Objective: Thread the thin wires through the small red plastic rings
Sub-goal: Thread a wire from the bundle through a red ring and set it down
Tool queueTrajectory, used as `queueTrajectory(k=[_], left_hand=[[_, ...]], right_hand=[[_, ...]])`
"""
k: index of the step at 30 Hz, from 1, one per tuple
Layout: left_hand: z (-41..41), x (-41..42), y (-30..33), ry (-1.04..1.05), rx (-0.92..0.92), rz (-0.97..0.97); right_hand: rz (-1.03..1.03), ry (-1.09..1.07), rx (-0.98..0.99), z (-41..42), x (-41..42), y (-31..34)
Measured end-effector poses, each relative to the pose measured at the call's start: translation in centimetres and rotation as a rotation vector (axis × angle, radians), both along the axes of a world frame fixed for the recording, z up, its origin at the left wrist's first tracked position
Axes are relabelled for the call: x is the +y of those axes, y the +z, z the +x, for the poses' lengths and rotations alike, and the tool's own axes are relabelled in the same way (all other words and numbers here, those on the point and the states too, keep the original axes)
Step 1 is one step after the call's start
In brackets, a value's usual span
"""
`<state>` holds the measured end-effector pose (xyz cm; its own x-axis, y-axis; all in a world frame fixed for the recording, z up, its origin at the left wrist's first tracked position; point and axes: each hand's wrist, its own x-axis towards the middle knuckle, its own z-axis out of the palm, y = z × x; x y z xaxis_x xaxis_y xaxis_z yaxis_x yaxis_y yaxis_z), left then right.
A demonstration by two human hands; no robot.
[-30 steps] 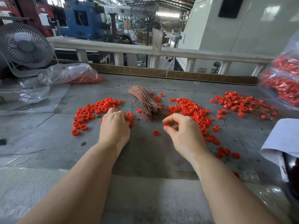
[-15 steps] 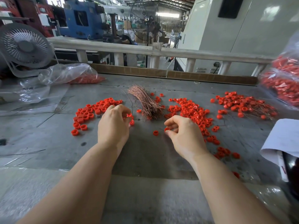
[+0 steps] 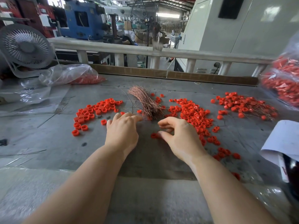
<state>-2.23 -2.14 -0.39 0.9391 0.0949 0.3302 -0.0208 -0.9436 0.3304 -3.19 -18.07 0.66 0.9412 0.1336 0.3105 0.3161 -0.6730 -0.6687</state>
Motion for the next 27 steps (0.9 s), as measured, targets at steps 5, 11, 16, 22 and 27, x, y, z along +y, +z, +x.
queueTrajectory(k=[5,11,16,22,27], left_hand=[[0.0,-0.2,0.0,0.014,0.062,0.067],[0.0,-0.3,0.1,0.046,0.053,-0.004],[-0.1,-0.7,0.3,-0.038,-0.066,-0.139],[-0.5,-1.5,0.6,-0.240,-0.150,-0.230],[-1.0,-2.0,1.0,-0.361,-0.179,-0.235]], right_hand=[[0.022,-0.093,-0.042,0.2,-0.4,0.3],[0.043,-0.173,-0.040,0.2,-0.7,0.5],[0.018,-0.169,-0.018,0.2,-0.7,0.5],[0.035,-0.154,-0.032,0.4,-0.6,0.5],[0.086,-0.050,-0.132,0.2,-0.3,0.7]])
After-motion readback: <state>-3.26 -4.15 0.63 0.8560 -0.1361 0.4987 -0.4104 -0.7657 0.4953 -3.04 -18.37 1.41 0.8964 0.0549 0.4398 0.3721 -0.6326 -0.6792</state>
